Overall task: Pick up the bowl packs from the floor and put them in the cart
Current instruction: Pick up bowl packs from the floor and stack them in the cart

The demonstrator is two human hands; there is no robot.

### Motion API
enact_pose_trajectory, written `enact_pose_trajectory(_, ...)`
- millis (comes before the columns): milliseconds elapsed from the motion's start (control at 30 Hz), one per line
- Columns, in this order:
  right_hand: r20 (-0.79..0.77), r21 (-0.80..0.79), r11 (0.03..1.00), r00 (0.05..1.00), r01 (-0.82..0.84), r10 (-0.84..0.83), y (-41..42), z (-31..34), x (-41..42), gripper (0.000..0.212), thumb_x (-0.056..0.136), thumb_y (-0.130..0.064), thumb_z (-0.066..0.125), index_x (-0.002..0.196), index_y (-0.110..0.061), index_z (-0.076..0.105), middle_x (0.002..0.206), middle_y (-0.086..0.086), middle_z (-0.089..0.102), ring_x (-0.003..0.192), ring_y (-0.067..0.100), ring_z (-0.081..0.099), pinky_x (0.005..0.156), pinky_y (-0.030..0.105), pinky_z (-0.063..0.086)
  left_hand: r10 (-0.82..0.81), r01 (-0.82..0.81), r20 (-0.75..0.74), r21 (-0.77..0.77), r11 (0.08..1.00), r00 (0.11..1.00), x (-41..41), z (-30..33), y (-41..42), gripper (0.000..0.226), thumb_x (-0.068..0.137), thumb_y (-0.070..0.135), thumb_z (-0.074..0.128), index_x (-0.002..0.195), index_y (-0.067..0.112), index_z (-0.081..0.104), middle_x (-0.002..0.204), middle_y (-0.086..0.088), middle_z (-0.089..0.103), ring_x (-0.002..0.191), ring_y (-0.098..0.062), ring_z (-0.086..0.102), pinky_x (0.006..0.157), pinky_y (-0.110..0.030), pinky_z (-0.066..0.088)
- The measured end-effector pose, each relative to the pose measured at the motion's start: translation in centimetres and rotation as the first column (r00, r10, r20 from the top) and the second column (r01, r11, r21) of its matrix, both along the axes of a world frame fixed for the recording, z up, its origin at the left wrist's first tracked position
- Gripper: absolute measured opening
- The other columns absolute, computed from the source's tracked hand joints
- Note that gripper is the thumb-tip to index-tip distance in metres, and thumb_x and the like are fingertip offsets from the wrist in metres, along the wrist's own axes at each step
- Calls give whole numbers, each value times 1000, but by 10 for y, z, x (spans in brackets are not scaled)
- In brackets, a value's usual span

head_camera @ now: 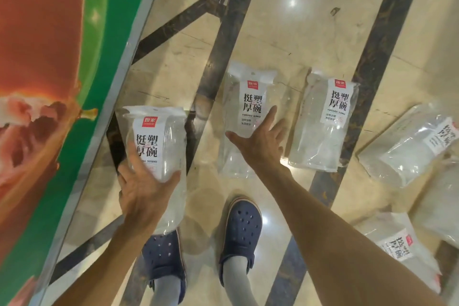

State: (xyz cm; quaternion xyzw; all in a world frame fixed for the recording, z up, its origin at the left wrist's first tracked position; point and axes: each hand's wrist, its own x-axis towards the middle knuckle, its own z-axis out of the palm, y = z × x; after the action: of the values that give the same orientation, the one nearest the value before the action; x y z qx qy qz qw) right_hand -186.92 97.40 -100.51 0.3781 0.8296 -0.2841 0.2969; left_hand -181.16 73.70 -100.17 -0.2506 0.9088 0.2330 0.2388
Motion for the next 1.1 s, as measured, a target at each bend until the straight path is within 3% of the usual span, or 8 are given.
enact_pose_trajectory(67, 17, 24, 999, 999, 40, -40, -8, -30, -5, 148, 62, -71, 83, 156, -27, -23, 166, 22, -12, 154, 44, -4, 116, 72, 19, -16, 17, -28, 11, 1000, 999, 0, -10, -6, 132, 65, 54, 89, 156, 43, -5, 139, -12, 37, 122, -39, 45, 91, -68, 50)
enact_pose_trajectory(233, -29, 132, 987, 996, 88, -84, -19, -55, -4, 154, 57, -74, 83, 155, -28, -25, 163, 24, 0, 153, 44, -1, 114, 70, 26, -18, 18, -7, -5, 1000, 1000, 3, -24, -15, 130, 65, 54, 90, 156, 41, -1, 139, -13, 38, 123, -39, 45, 94, -66, 49)
enact_pose_trajectory(400, -110, 117, 988, 990, 104, -91, -17, -57, 3, 141, 66, -67, 83, 158, -30, -18, 148, 17, 28, 136, 42, 32, 106, 63, 38, -31, 31, 6, 27, 999, 1000, 1, -19, -14, 131, 65, 50, 91, 157, 39, -1, 136, -13, 39, 120, -38, 45, 92, -64, 51)
enact_pose_trajectory(600, -101, 91, 995, 994, 46, -37, -7, -17, -4, 137, 66, -69, 81, 157, -30, -14, 137, 17, 38, 123, 39, 45, 101, 58, 45, -91, 90, 20, 49, 995, 996, -20, 20, -1, 135, 62, 54, 91, 156, 42, -4, 136, -13, 38, 121, -38, 46, 93, -64, 50)
enact_pose_trajectory(800, -206, 62, 997, 978, 45, -31, 29, 102, -12, 136, 68, -63, 83, 158, -31, -14, 141, 15, 37, 126, 41, 43, 102, 61, 44, -171, 172, -20, 90, 981, 985, -59, 115, 33, 138, 62, 57, 89, 155, 46, -12, 136, -16, 39, 119, -38, 46, 95, -60, 48)
enact_pose_trajectory(967, -273, 96, 993, 961, 61, -33, 81, 273, -20, 136, 67, -68, 79, 158, -32, -15, 144, 14, 35, 126, 36, 43, 99, 55, 47, -251, 270, -130, 157, 950, 959, -99, 264, 86, 137, 63, 57, 86, 155, 50, -15, 138, -15, 39, 129, -37, 36, 108, -61, 38)
enact_pose_trajectory(1067, -310, 96, 992, 950, 78, -45, 113, 373, -11, 135, 68, -70, 77, 157, -32, -17, 145, 12, 38, 127, 33, 46, 98, 48, 49, -283, 312, -167, 189, 931, 945, -114, 351, 119, 136, 63, 61, 84, 153, 54, -17, 131, -14, 40, 123, -37, 42, 105, -60, 41)
enact_pose_trajectory(1100, -300, 86, 995, 954, 58, -30, 108, 377, -1, 135, 68, -70, 76, 157, -32, -18, 145, 12, 38, 128, 32, 46, 97, 46, 49, -273, 299, -152, 194, 934, 950, -107, 354, 114, 136, 61, 61, 85, 153, 53, -16, 130, -13, 39, 121, -37, 44, 104, -59, 43)
